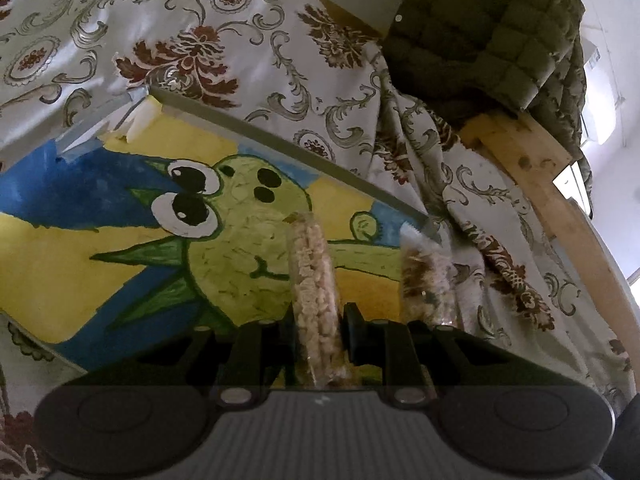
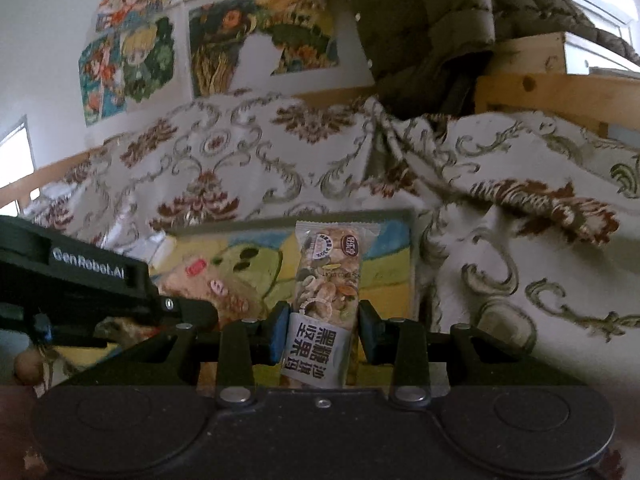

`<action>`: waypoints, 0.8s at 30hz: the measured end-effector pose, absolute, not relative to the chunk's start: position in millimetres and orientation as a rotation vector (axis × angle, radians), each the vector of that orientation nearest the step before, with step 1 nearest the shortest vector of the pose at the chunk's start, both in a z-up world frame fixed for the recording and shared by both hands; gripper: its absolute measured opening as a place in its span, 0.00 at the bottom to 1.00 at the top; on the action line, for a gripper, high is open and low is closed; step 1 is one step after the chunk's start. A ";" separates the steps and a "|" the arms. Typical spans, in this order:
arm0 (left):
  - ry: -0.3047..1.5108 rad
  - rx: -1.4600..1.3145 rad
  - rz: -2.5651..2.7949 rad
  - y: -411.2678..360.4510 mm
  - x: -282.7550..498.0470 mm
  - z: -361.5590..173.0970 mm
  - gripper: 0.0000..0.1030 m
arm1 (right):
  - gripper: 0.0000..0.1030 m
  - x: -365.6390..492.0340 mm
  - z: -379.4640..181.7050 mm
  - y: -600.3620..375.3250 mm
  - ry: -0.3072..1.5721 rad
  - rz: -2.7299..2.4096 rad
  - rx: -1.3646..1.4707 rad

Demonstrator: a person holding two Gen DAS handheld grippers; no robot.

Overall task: Organize snacks
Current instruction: 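Carry both bars into the painted tray and open both grippers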

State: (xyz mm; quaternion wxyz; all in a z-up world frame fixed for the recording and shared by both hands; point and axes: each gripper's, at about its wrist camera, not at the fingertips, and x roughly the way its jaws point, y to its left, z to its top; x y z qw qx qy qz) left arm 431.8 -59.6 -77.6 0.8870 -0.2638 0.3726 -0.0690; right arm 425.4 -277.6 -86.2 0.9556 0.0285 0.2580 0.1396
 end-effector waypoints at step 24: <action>0.701 -0.432 -0.004 -50.2 387.0 -46.2 0.97 | 0.82 406.6 -62.5 -288.4 0.467 0.238 0.079</action>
